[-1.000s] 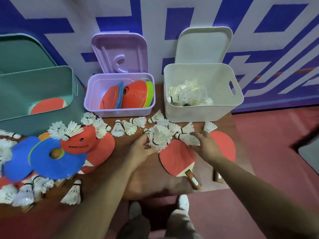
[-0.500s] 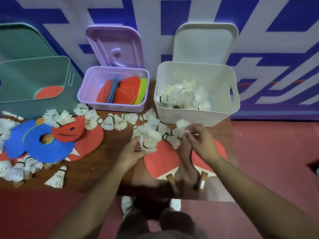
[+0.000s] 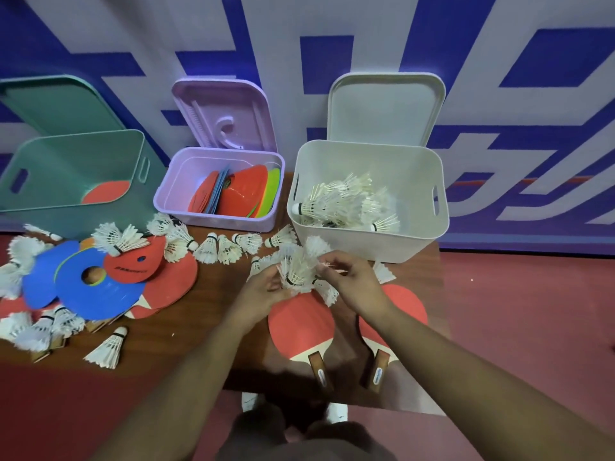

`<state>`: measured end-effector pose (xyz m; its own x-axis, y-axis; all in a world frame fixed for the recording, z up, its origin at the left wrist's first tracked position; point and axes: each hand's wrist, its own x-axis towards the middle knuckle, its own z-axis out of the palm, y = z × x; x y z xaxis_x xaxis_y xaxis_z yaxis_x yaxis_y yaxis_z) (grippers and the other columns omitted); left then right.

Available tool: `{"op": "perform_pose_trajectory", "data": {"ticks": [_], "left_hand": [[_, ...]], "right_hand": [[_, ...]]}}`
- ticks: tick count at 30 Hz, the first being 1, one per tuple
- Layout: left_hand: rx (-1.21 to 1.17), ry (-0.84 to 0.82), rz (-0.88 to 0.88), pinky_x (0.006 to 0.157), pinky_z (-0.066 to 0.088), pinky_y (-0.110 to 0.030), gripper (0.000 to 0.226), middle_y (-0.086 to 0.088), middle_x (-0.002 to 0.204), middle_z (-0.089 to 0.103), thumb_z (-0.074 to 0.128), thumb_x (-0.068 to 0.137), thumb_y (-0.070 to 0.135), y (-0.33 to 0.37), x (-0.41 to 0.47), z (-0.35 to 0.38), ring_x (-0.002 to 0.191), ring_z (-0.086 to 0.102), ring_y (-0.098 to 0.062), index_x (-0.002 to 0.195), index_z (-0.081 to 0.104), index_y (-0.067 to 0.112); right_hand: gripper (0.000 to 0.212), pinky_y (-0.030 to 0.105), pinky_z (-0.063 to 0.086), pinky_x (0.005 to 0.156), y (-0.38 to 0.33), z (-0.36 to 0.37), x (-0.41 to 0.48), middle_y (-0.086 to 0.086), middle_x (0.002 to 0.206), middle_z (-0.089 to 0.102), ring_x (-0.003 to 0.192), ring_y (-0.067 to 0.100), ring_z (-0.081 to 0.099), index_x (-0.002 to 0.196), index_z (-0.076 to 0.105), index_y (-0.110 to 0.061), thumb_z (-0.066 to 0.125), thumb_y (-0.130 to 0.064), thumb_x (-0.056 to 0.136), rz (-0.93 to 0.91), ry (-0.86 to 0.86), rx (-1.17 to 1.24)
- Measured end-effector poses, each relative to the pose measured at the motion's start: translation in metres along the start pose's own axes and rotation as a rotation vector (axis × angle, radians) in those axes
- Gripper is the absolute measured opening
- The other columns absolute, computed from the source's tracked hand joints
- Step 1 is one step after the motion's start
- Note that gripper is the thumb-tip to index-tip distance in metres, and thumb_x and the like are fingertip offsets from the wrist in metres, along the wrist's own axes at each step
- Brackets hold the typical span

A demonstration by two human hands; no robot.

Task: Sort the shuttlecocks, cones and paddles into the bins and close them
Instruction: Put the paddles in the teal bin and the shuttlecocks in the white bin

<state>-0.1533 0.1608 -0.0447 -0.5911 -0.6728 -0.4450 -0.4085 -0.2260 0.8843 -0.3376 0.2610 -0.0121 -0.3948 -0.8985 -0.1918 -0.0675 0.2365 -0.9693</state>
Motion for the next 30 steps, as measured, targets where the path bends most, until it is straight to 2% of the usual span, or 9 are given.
{"op": "perform_pose_trajectory", "data": {"ticks": [2,5,7,10,14,20,22,27,30], "left_hand": [[-0.045,0.020,-0.007,0.103,0.046,-0.049,0.058,-0.002,0.119,0.069,0.080,0.074,0.009,-0.002,0.000,-0.001,0.113,0.064,-0.024,0.127,0.059,0.022],[-0.111,0.061,-0.022,0.101,0.048,-0.041,0.056,-0.003,0.120,0.069,0.074,0.078,-0.005,-0.004,0.001,-0.006,0.114,0.063,-0.024,0.127,0.058,0.018],[-0.122,0.073,-0.029,0.102,0.048,-0.039,0.057,-0.003,0.121,0.069,0.073,0.078,-0.005,-0.009,0.001,-0.013,0.115,0.063,-0.023,0.128,0.057,0.017],[-0.126,0.095,-0.038,0.103,0.046,-0.039,0.058,-0.003,0.122,0.068,0.074,0.078,-0.004,-0.017,0.003,-0.024,0.117,0.062,-0.024,0.129,0.057,0.017],[-0.106,0.086,-0.057,0.103,0.044,-0.037,0.061,0.001,0.124,0.067,0.079,0.074,0.004,-0.030,0.002,-0.034,0.118,0.061,-0.020,0.128,0.058,0.022],[-0.072,0.097,-0.081,0.085,0.043,-0.009,0.058,0.011,0.116,0.067,0.076,0.076,-0.001,-0.039,-0.004,-0.038,0.105,0.059,0.003,0.123,0.057,0.026],[-0.066,0.099,-0.073,0.079,0.042,-0.004,0.057,0.014,0.113,0.067,0.076,0.077,-0.002,-0.037,-0.006,-0.039,0.102,0.060,0.007,0.123,0.057,0.026],[-0.045,0.086,-0.021,0.094,0.048,-0.027,0.056,0.007,0.114,0.071,0.079,0.075,0.002,-0.022,-0.009,-0.055,0.108,0.065,-0.010,0.122,0.061,0.028],[-0.025,0.064,0.027,0.094,0.051,-0.029,0.053,0.009,0.111,0.072,0.078,0.075,-0.001,0.003,-0.006,-0.064,0.108,0.066,-0.012,0.118,0.062,0.027]], "right_hand": [[0.021,0.035,0.052,0.094,-0.005,-0.004,0.000,0.001,0.113,0.064,0.103,0.013,0.064,0.100,0.073,-0.035,0.072,-0.020,0.084,0.012,-0.030,0.017],[0.025,0.020,0.051,0.081,-0.005,-0.013,0.003,-0.004,0.110,0.067,0.097,0.010,0.066,0.113,0.067,-0.025,0.065,-0.015,0.090,0.102,-0.021,0.158],[0.008,0.025,0.048,0.071,0.010,-0.013,0.006,-0.002,0.086,0.067,0.076,0.011,0.064,0.094,0.067,-0.017,0.066,-0.023,0.089,0.199,0.067,-0.038],[0.040,0.027,0.034,0.054,0.046,0.001,0.010,-0.007,0.048,0.049,0.047,0.006,0.046,0.056,0.052,-0.016,0.066,-0.037,0.087,0.400,0.080,-0.377],[0.038,0.026,0.033,0.047,0.073,0.022,0.016,0.003,0.057,0.056,0.059,0.019,0.054,0.069,0.065,-0.003,0.066,-0.036,0.087,0.563,0.169,-0.365],[0.021,0.018,0.039,0.047,0.087,0.032,0.020,0.006,0.066,0.068,0.062,0.018,0.061,0.070,0.070,-0.004,0.059,-0.009,0.087,0.451,0.197,-0.341],[0.022,0.027,0.044,0.055,0.083,0.030,0.017,0.009,0.069,0.069,0.065,0.021,0.063,0.072,0.069,-0.003,0.056,-0.011,0.088,0.375,0.209,-0.400],[0.014,0.019,0.044,0.064,0.030,0.010,-0.002,-0.008,0.072,0.065,0.067,0.002,0.059,0.079,0.064,-0.018,0.057,-0.012,0.090,0.110,0.266,-0.329],[0.012,0.024,0.046,0.064,-0.018,-0.009,-0.006,-0.004,0.076,0.064,0.067,0.007,0.055,0.083,0.063,-0.015,0.056,-0.010,0.091,-0.039,0.329,-0.199]]}}
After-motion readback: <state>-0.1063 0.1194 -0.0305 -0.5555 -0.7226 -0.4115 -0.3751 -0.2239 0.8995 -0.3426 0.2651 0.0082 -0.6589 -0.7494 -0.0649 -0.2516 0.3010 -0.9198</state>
